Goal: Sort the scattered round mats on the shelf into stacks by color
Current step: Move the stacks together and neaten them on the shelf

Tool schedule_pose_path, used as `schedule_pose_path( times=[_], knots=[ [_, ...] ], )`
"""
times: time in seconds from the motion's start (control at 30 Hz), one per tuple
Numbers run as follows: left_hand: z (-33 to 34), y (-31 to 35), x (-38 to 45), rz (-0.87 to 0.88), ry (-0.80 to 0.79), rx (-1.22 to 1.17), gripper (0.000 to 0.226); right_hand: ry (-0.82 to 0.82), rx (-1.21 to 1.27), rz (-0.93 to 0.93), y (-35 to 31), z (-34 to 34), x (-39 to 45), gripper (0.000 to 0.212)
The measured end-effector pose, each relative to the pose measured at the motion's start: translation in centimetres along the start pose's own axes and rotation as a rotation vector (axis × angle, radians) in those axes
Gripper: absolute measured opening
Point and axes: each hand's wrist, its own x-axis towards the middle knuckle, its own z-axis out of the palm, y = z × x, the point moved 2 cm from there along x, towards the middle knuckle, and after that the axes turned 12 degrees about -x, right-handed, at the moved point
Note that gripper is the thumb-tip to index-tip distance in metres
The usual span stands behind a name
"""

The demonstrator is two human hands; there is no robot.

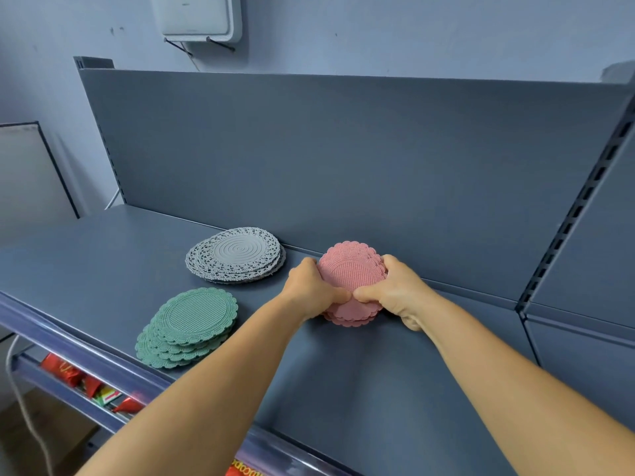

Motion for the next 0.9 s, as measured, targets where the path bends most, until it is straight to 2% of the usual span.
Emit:
schedule_pose_path(
  times=[0.07, 0.17, 0.33, 0.43, 0.63, 0.77, 0.83, 0.9],
  knots=[
    [0.0, -0.1, -0.4, 0.007, -0.028, -0.048, 0.057, 0.015, 0.03, -0.044, 0.2, -0.1, -0.6, 0.065],
    [-0.2, 0.0, -0.8, 0.052, -0.062, -0.124, 0.058, 0.018, 0.116, -0.129, 0.1, -0.7, -1.5, 0.06],
    [0.4, 1.0, -2.0, 0.268, -0.084, -0.273, 0.059, 0.031, 0.326, -0.257, -0.4, -1.5, -3.0, 0.062],
    [1.1, 1.0, -2.5, 0.325, -0.112, -0.292, 0.062, 0.026, 0.353, -0.295, -0.1, -1.6, -3.4, 0.063],
    [1.9, 0.6, -2.9, 0.359, -0.167, -0.259, 0.068, 0.023, 0.351, -0.281, 1.0, -0.9, -4.0, 0.072],
    [2.2, 0.8, -3.2, 0.452, -0.167, -0.097, 0.083, 0.019, 0.287, -0.272, 0.7, -0.7, -3.9, 0.055],
    [2.1, 1.1, -3.4, 0.487, -0.158, 0.016, 0.08, 0.056, 0.273, -0.252, 0.4, -0.7, -3.8, 0.043],
    [2.0, 1.1, -3.3, 0.469, -0.163, 0.022, 0.075, 0.097, 0.28, -0.204, 0.3, -0.7, -3.8, 0.043]
  ],
)
